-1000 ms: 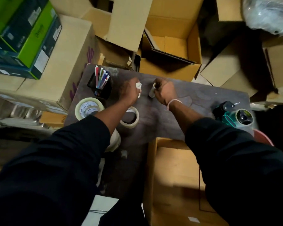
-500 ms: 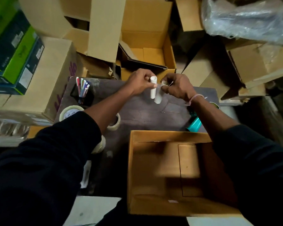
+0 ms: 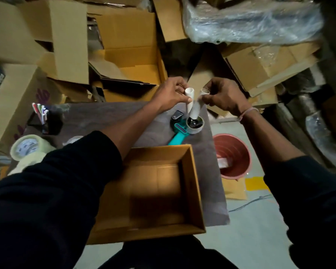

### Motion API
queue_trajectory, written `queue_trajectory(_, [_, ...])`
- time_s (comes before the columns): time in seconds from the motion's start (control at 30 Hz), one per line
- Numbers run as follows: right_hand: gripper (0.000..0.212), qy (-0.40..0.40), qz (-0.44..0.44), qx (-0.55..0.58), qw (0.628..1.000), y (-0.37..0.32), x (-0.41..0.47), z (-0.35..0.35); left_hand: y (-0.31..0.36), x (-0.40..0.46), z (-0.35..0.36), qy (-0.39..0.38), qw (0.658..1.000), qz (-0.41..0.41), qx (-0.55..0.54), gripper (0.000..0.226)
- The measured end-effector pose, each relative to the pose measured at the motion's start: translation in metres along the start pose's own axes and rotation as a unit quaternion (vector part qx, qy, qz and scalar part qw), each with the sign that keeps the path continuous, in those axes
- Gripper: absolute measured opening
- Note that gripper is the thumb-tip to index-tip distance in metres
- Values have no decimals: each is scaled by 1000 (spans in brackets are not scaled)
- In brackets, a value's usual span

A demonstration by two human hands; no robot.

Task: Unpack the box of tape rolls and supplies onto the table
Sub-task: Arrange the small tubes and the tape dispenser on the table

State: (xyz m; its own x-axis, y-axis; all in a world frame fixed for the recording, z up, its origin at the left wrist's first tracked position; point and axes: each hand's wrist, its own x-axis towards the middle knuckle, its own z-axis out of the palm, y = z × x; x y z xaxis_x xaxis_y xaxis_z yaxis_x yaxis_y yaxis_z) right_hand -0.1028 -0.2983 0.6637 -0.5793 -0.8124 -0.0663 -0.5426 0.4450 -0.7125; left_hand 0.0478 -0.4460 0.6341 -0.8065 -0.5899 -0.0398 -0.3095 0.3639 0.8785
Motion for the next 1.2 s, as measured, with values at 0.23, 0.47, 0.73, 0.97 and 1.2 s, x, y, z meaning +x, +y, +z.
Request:
queue_trajectory(0.23, [18, 43, 103, -45, 993, 126, -36, -37, 29, 19, 136, -27, 992, -58, 107, 35])
queue_trajectory(0.47, [19, 70, 205, -69, 974, 222, -77, -7, 8, 16, 229, -70, 972, -125, 187, 37])
queue_trajectory(0.73, [36, 94, 212, -82, 969, 256, -79, 0, -4, 17, 249, -64, 972, -129, 188, 47])
queue_trajectory(0.97, [41, 88, 179, -25, 980, 225, -71, 6, 3, 11, 201, -93, 980, -115, 135, 28])
queue_trajectory(1.2, [25, 46, 105, 73, 991, 154, -49, 28, -6, -1, 107, -23, 991, -105, 77, 20])
